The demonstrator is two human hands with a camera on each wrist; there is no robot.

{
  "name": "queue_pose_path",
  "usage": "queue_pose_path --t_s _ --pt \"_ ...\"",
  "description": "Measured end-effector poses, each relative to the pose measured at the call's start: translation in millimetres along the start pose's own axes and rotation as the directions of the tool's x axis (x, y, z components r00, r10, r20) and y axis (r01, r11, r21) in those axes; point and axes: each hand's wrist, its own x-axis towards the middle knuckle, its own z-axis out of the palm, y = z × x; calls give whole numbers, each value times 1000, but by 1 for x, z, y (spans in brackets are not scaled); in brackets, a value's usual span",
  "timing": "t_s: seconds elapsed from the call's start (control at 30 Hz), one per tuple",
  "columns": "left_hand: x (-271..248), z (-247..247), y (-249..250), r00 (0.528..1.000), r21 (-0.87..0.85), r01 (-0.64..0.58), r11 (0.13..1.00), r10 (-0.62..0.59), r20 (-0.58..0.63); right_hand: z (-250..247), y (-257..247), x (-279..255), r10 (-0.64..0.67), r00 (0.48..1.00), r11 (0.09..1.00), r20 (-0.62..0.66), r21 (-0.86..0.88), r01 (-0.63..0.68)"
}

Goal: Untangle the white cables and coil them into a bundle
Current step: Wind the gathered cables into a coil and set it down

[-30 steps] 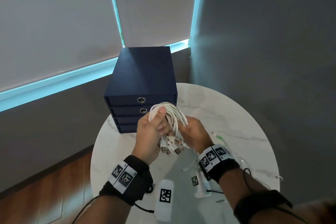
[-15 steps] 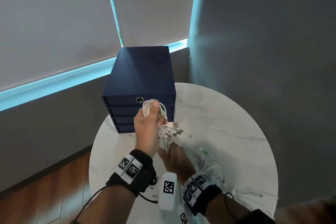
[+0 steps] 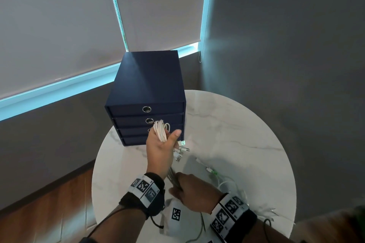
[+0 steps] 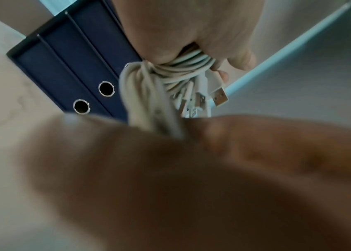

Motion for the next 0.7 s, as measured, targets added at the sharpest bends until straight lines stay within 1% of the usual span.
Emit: queue_pose_path --t_s 0.13,0.23,0.27,0.33,0.43,0.5,0.57,0.6,0.67,0.7 --pt "-1 -5 -8 990 101 -11 995 -4 140 -26 -4 -11 17 997 995 70 95 -23" --pt "-2 -11 -11 974 220 -37 975 -14 226 -46 -6 -17 44 987 972 152 224 -78" --pt "-2 -13 -13 966 258 -65 964 -4 259 -52 -7 -19 44 983 960 181 263 -92" --pt "-2 -18 -18 941 319 -167 933 54 333 -65 -9 -22 22 980 956 198 282 -78" --pt "-1 -22 -22 879 375 -324 869 129 460 -81 -8 -25 -14 985 956 170 291 -37" --pt "-3 -22 -18 821 349 -377 858 135 555 -90 -6 -24 -20 991 954 131 299 -21" --pt "-5 -20 -17 753 319 -379 869 89 652 -100 -4 -23 -36 996 964 79 265 14" --pt "-6 -19 -16 733 340 -352 872 32 679 -104 -4 -23 -57 997 972 46 230 45" --pt "-8 -16 -15 719 416 -338 844 -53 693 -111 -5 -20 -100 995 987 -11 123 100" --pt "-9 -15 -16 716 442 -374 816 -49 696 -112 -3 -18 -110 994 992 -30 59 111"
